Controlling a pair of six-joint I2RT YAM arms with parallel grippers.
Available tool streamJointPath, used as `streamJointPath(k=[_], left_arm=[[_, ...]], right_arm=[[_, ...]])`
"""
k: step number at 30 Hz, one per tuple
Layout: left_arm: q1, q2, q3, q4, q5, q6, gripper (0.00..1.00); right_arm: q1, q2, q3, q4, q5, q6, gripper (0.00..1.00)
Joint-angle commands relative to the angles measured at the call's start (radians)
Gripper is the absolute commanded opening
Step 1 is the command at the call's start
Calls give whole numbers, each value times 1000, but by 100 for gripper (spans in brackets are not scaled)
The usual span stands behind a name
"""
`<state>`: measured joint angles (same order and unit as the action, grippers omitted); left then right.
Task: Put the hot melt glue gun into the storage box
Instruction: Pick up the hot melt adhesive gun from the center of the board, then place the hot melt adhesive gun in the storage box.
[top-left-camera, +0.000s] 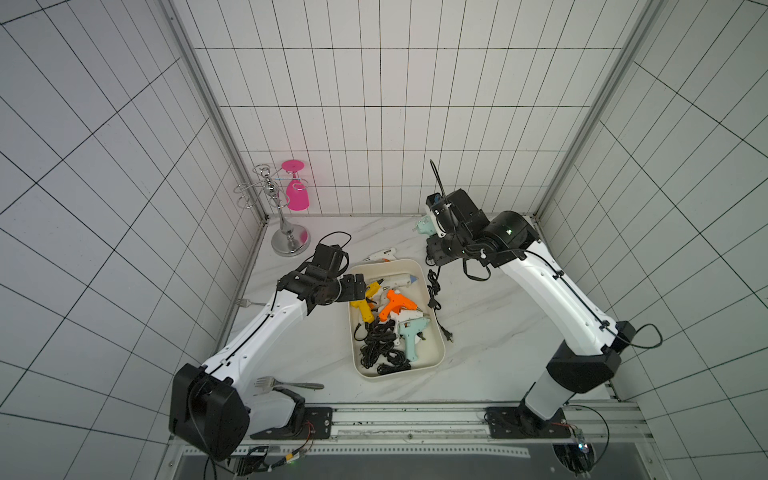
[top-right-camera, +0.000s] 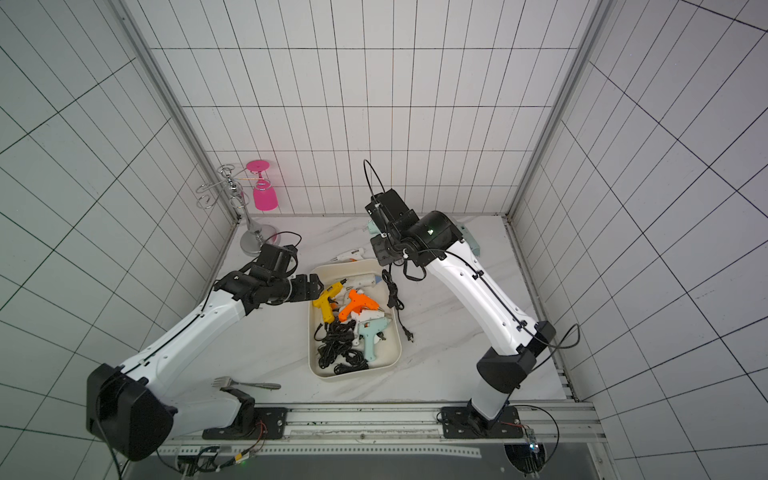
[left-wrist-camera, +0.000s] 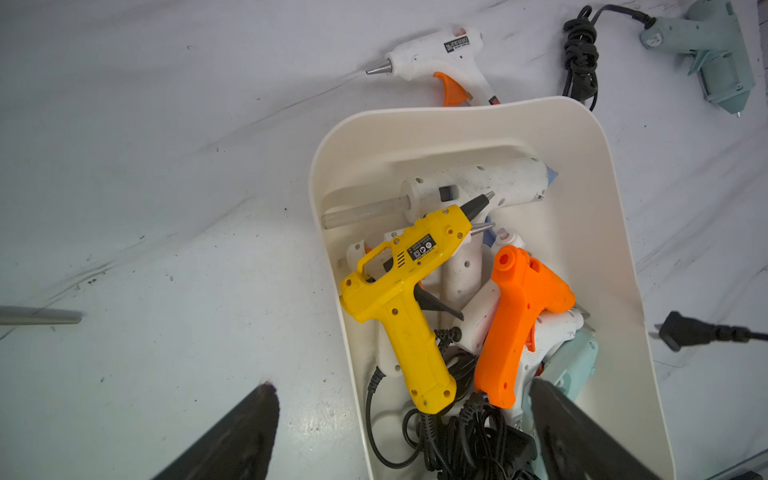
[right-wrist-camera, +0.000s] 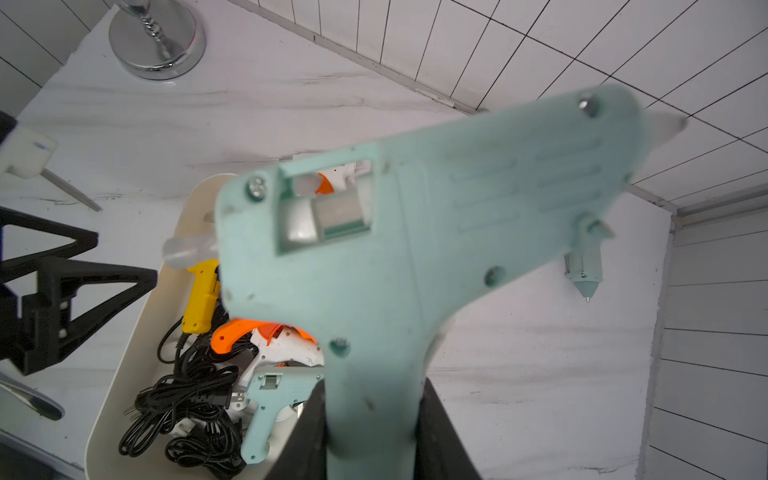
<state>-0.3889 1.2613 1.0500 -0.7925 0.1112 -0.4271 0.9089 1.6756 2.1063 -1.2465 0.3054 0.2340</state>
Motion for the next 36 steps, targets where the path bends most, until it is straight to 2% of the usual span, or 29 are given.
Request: streamJointPath(k=[1,3,6,10,16,20,23,28,36], left_arm=[[1,-42,1,56,67,-6,95],[1,-62,2,76,88,-4,94],[-1,-103,-4,97,62,-6,94],[0,-138,-36,111,-14,-9,95],[3,-151,-66,61,-46,-16,95],[2,-153,-80,14,-69,-25,95],[4,-149,-98,-15,-102,-49,95],[4,-139,-114,-57,-96,-65,95],[3,-152,-135,-80,-76,-77,95]], right_arm=[[56,-14,-20,-12,110,90,12],[92,-9,-3,-28,139,106,12],[140,-4,-12,-37,146,167,13],[180,-4,-171,71,127,221,13],[215,5,-384,212,159,346,12],[257,38,-486,278,114,410,12],[291,97,-557,331,47,468,12],[314,197,-676,437,-67,594,12],[318,259,-781,446,-74,696,13]])
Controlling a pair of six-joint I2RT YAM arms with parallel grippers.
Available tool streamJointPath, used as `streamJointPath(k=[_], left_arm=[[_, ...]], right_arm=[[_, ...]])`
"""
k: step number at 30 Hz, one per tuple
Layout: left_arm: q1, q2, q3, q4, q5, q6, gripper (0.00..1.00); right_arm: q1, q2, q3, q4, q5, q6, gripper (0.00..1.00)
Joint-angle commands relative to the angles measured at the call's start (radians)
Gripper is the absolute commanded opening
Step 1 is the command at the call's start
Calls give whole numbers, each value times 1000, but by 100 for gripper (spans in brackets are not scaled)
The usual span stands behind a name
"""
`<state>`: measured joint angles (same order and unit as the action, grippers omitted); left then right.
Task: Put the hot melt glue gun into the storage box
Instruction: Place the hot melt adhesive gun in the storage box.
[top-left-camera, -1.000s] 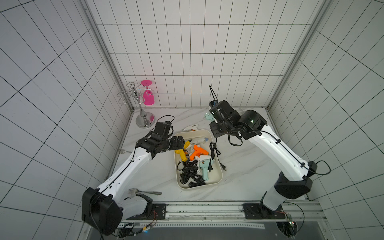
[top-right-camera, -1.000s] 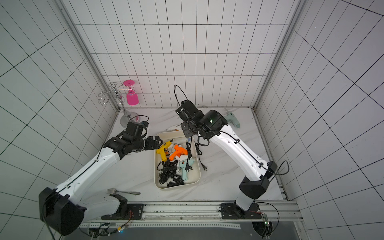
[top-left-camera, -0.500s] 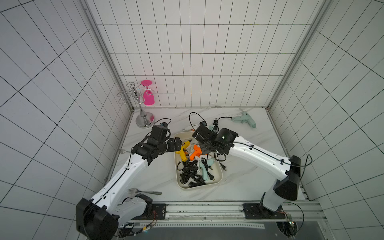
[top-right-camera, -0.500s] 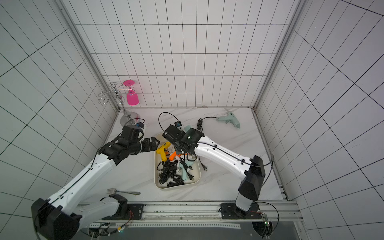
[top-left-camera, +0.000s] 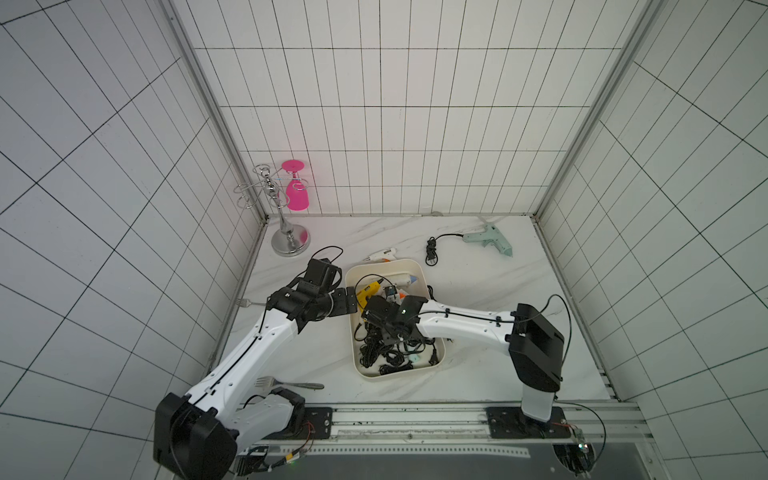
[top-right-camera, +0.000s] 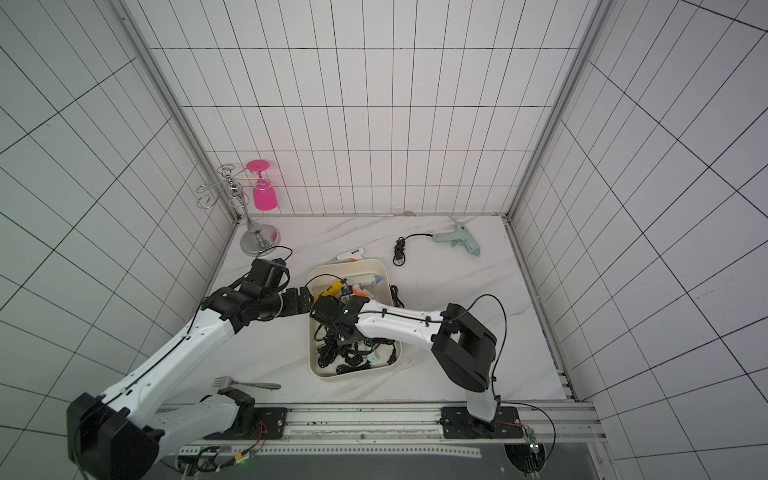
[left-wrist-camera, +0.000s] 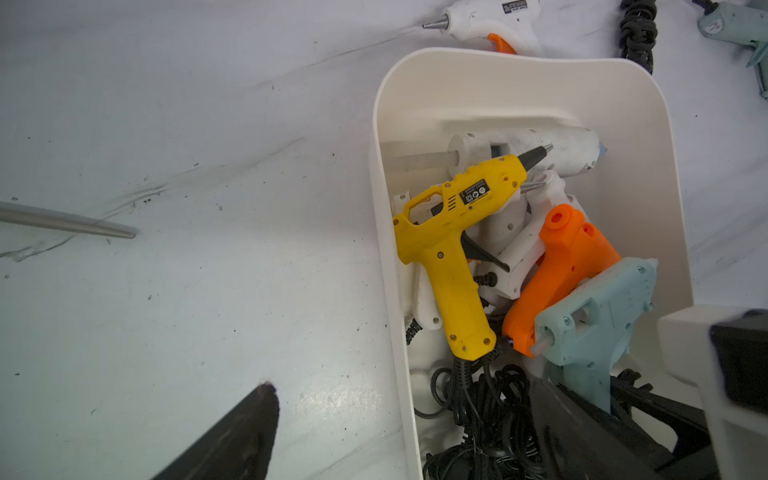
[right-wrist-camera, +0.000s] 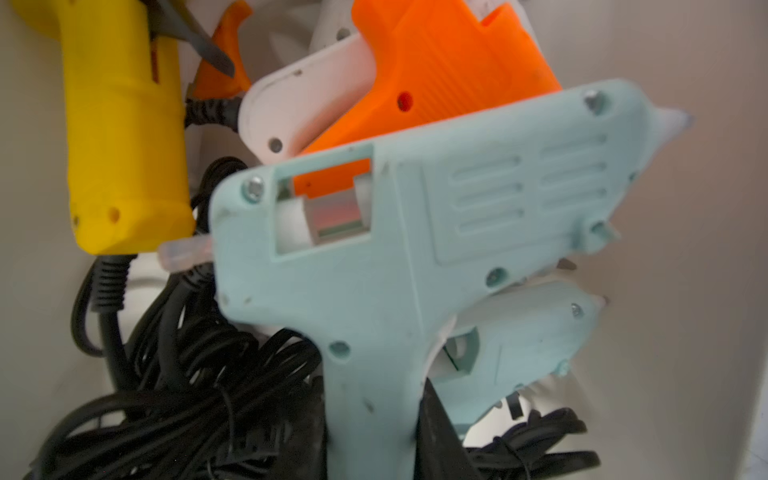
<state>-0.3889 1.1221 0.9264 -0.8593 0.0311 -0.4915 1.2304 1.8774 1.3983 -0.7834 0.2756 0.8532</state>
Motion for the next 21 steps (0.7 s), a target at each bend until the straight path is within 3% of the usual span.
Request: streamJointPath(k=[1,5,6,9,10,16,21], left_arm=[[5,-17,-15,-14,6,-16,95],[3,-35,-45,-1,24,-24,95],[4,-36,-53,3,31,-30,95],[2,-24,-67,4,47,-62,95],[0,-16,-69,3,52,-72,95],[-57,65,-31,-54,25,-144,95],[-121,168,17,-106,-27,-200,93]], right_arm=[[-3,63,-81,-23,-44,90,14],[-4,61,-100,-43,-38,96,20],[-2,49,-102,-56,-26,93,27],[7,-10,-89,-93,26,48,65],[8,-29,-84,-94,33,20,70],[8,-187,-36,-76,60,-185,88],[-55,-353,-63,-11,12,-328,93]])
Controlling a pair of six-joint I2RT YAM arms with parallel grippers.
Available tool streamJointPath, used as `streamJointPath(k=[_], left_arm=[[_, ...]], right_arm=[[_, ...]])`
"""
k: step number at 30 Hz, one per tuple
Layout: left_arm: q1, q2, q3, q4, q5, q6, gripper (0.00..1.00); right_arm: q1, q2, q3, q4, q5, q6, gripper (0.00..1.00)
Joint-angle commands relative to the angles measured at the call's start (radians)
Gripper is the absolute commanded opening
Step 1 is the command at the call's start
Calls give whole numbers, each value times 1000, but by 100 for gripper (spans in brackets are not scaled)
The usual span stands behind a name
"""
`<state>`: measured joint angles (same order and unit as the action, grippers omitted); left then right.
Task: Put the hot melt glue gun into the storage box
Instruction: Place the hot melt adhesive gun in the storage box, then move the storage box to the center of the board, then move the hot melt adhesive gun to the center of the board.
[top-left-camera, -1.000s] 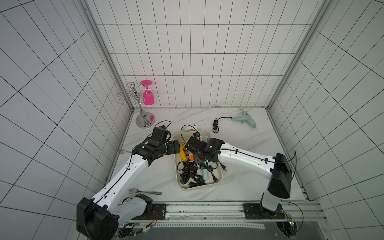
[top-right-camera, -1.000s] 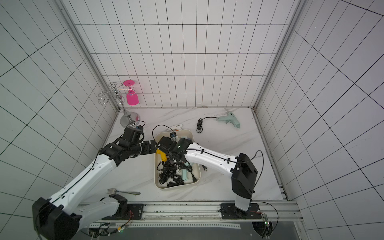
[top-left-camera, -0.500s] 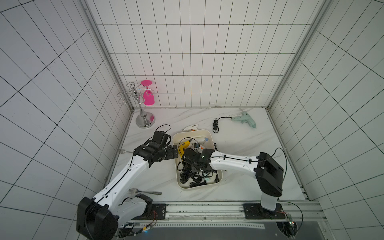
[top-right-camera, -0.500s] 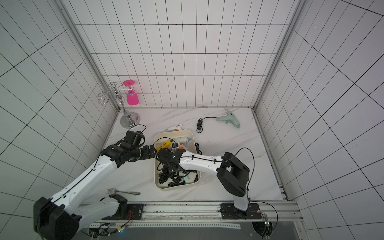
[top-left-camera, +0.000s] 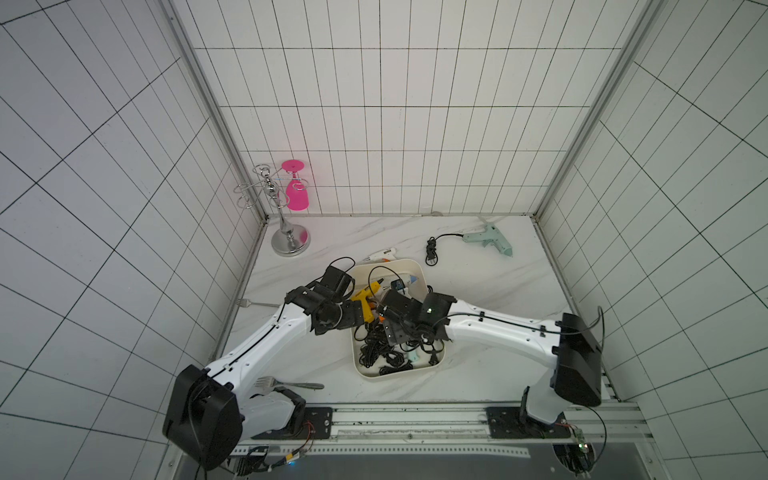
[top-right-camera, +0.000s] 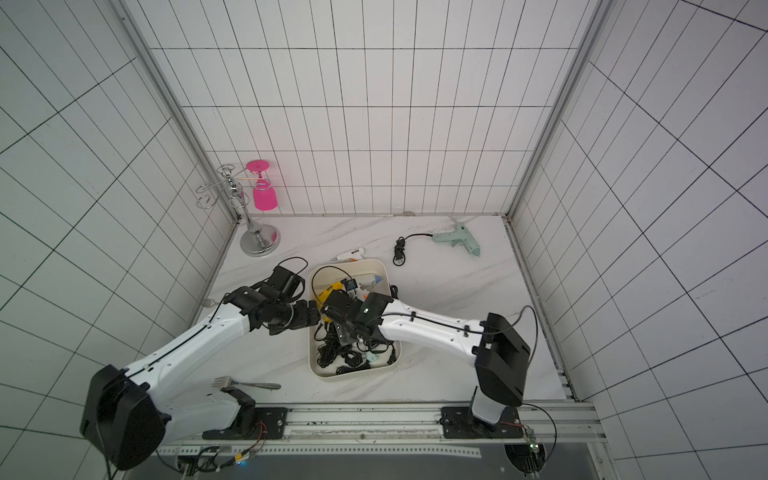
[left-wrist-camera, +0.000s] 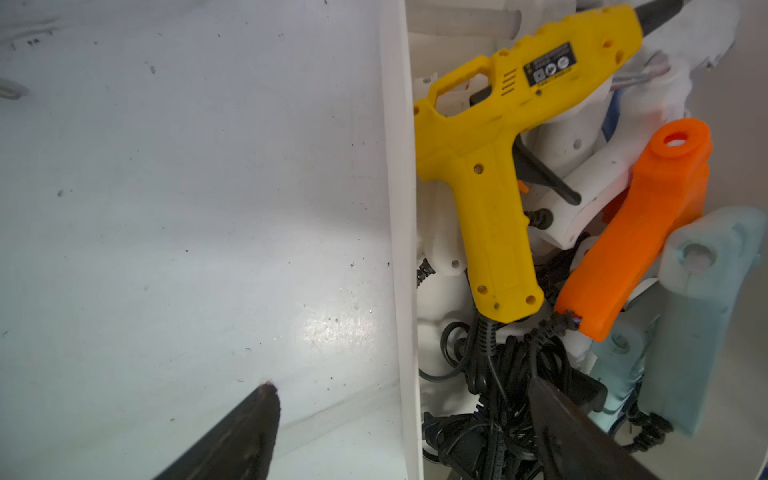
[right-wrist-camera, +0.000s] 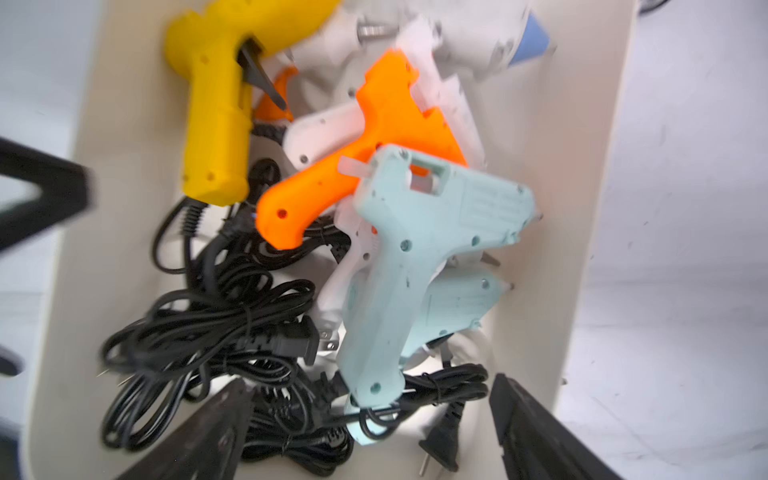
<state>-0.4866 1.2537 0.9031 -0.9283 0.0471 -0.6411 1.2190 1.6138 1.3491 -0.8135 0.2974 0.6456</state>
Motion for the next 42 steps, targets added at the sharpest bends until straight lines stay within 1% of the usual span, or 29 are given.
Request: streamJointPath(k=[1,4,6,9,10,11,13,15,18,19,21,23,26,30,33,37,38,42], left_arm=[[-27,52,42,-40,-45,-60,92],[-39,100,39,-47,-59,-83,89],[-43,127,40,-45,-63,-99,86],[-44,170,43,-40,-84,-116,79],[-43,183,45,-38,-95,-120,74],[-43,200,47,-38,-105,-126,66],[-41,234,62,-63,-141,-145,47],[-37,257,80,-104,-181,-165,32],[-27,250,92,-152,-206,-176,17],[-24,240,91,-166,-208,-176,15],[-18,210,80,-205,-211,-175,8],[-9,177,62,-239,-214,-171,4],[21,130,35,-265,-204,-159,1],[91,112,53,-281,-181,-106,0],[125,117,91,-285,-160,-53,0],[153,147,129,-291,-180,16,0],[158,158,130,-283,-184,28,0],[186,198,132,-231,-164,62,0]], right_arm=[[-69,-123,-33,39,-36,-143,93],[-183,-234,-96,89,-121,-187,94],[-274,-298,-133,132,-204,-226,93],[-377,-326,-156,144,-258,-286,93],[-408,-320,-156,135,-262,-299,94],[-445,-311,-156,125,-272,-313,94],[-522,-296,-163,114,-298,-323,94],[-607,-283,-179,119,-351,-330,94],[-709,-250,-188,126,-413,-337,94],[-736,-237,-188,126,-431,-337,94],[-780,-210,-189,129,-467,-338,94],[-801,-185,-192,134,-481,-336,93],[-805,-130,-198,170,-507,-351,92],[-799,14,-168,233,-563,-388,91],[-780,148,-88,239,-562,-419,89],[-715,318,67,196,-481,-450,86],[-696,346,98,194,-466,-464,86],[-632,441,202,175,-336,-502,85]])
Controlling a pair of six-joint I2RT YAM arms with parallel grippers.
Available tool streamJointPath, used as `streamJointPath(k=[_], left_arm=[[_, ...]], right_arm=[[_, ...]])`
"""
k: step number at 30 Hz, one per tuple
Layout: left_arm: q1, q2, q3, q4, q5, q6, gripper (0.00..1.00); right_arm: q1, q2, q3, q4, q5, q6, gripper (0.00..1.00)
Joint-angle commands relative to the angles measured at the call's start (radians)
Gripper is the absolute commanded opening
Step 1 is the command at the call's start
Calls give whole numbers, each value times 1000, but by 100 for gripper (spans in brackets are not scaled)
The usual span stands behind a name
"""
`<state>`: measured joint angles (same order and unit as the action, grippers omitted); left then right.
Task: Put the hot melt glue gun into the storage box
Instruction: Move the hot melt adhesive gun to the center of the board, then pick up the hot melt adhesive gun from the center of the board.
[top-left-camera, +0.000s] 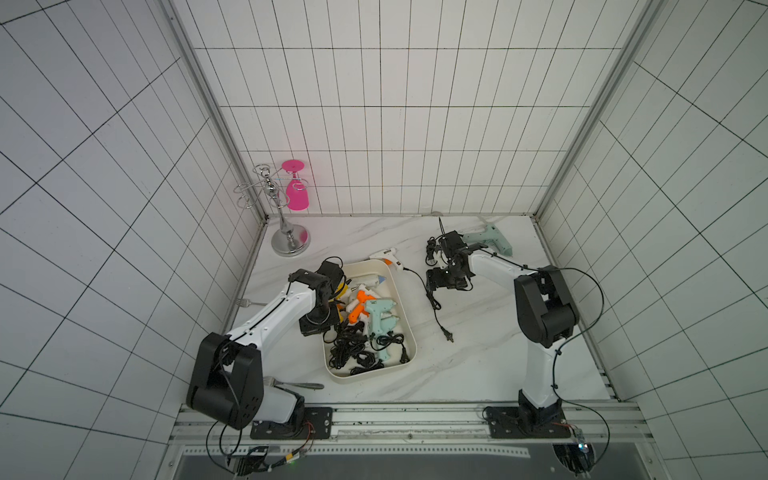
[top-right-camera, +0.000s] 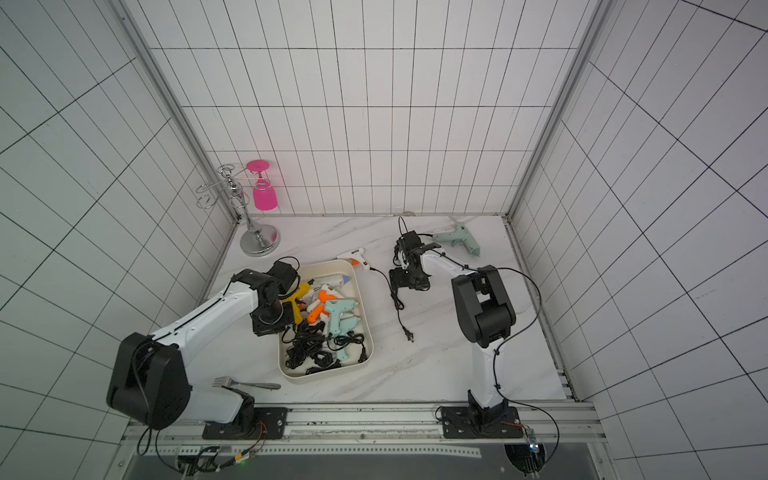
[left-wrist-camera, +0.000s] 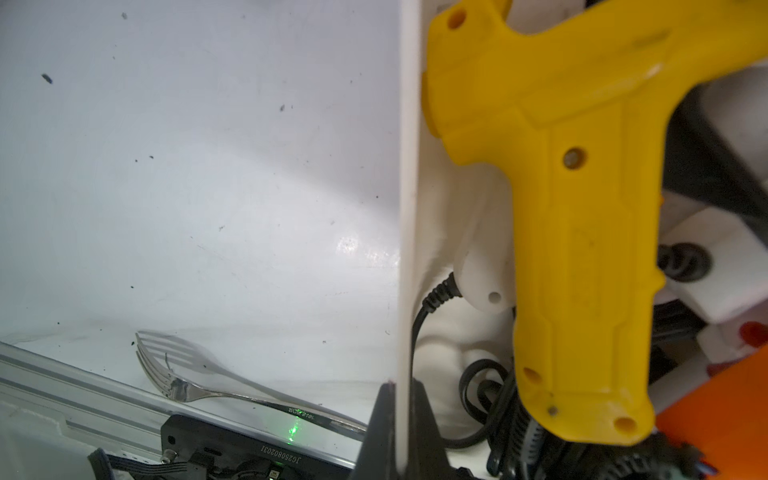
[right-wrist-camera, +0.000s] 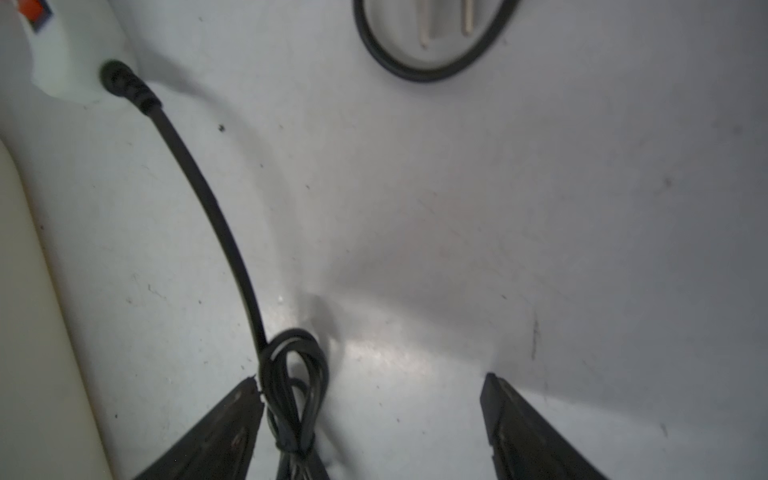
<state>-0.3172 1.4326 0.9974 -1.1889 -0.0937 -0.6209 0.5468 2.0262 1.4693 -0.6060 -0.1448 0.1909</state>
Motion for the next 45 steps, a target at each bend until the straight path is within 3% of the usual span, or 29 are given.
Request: streamJointPath(k=[1,8,11,18,20,23,29,32,34,39,43,45], left_arm=[[19,27,37,40,-23,49,0],[56,65,36,112,39,107,0],[58,113,72,122,68,149,2],[59,206,146,132,65,212,2],[58,218,161,134,78,229,3],[59,232,179,126,65,254,3],[59,227,196,122,28,286,4],[59,211,202,127,28,288,5],[58,186,202,135,33,288,8],[58,102,199,158,50,276,19],[58,42,205,161,89,265,41],[57,16,209,160,102,255,47]], right_arm=[[45,49,105,-42,132,-48,85],[50,146,183,-46,188,-57,73],[50,179,215,-93,292,-33,59],[44,141,124,-96,291,-29,37],[48,100,73,-102,316,-21,24],[54,8,-55,-86,338,-11,17],[53,-152,-226,-116,368,6,21],[52,-182,-211,-121,346,-27,53],[52,-183,-169,-116,326,-54,66],[42,-106,-20,-86,215,-101,73],[27,39,136,-118,177,-122,74],[20,102,200,-146,151,-134,74]])
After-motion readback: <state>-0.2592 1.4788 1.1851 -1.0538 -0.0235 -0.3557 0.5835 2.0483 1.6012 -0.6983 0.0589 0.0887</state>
